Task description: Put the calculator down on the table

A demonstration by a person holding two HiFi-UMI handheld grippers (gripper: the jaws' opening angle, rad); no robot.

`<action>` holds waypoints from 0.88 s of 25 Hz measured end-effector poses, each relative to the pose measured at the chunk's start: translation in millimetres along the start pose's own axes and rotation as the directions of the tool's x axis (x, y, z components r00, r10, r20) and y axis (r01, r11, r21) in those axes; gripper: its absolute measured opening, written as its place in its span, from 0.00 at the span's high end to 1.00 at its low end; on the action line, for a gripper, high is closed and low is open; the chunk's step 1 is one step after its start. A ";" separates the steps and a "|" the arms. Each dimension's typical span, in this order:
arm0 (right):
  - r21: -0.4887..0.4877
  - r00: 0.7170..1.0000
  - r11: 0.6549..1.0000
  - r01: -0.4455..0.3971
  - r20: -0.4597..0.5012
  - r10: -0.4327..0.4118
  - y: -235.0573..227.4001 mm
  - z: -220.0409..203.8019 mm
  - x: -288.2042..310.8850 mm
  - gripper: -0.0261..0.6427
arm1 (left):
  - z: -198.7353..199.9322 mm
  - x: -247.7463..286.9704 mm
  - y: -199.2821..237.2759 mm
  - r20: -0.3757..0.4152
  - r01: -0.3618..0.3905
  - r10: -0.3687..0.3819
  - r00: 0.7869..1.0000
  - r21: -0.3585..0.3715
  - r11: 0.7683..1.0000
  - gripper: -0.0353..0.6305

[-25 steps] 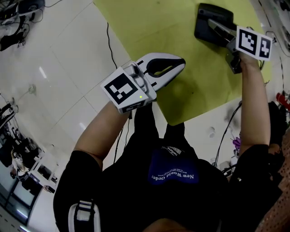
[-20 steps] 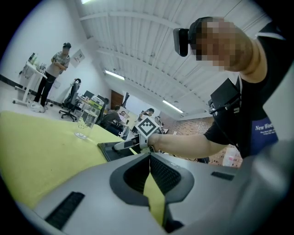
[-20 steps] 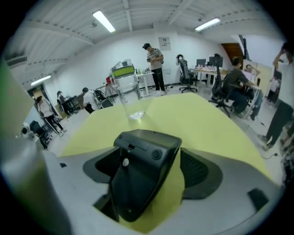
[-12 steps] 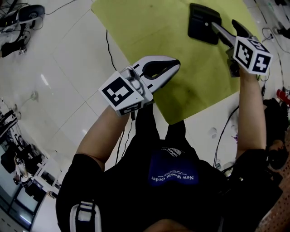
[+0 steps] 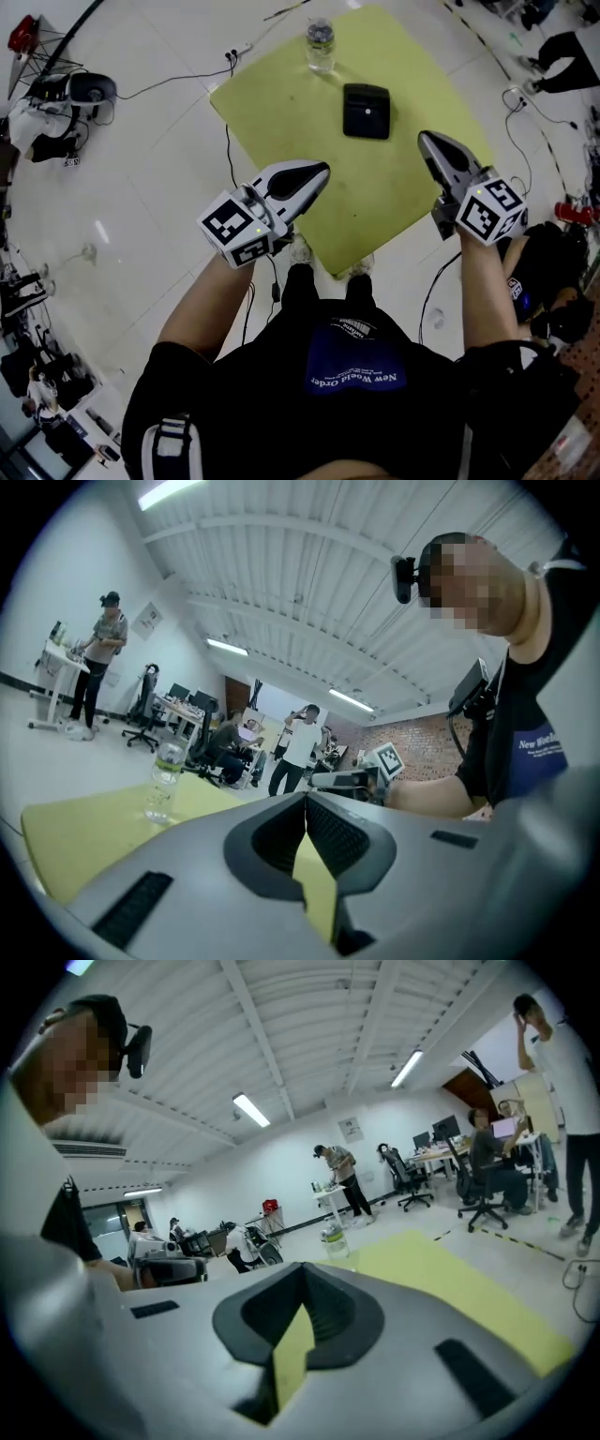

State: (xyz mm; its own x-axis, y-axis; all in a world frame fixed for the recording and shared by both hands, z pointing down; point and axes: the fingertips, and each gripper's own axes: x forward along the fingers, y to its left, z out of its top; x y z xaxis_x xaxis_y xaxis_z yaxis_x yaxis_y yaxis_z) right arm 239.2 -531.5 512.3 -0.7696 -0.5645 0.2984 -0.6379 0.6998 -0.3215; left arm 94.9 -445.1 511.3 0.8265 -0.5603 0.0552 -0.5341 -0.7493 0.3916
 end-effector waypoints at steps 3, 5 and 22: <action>-0.016 0.998 0.999 -0.052 0.024 0.053 41.9 24.1 -42.9 0.98 | 39.2 -5.3 -37.4 0.026 -0.001 0.000 1.000 0.037 0.999 0.94; -0.018 0.996 0.997 -0.080 0.043 0.081 66.8 40.2 -68.4 0.98 | 64.3 -10.1 -61.5 0.045 -0.005 0.002 0.999 0.057 0.998 0.94; -0.065 0.980 0.992 -0.112 0.157 0.121 120.3 80.8 -171.3 0.98 | 113.3 -29.2 -160.0 0.116 0.073 -0.089 0.989 0.132 0.989 0.94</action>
State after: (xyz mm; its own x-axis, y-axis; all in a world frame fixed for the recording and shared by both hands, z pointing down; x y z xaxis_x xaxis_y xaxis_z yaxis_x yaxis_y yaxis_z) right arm 292.1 -386.0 350.0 -0.8356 -0.5377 0.1126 -0.5449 0.7854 -0.2935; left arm 136.0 -348.8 342.9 0.8444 -0.5286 -0.0866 -0.4908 -0.8283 0.2702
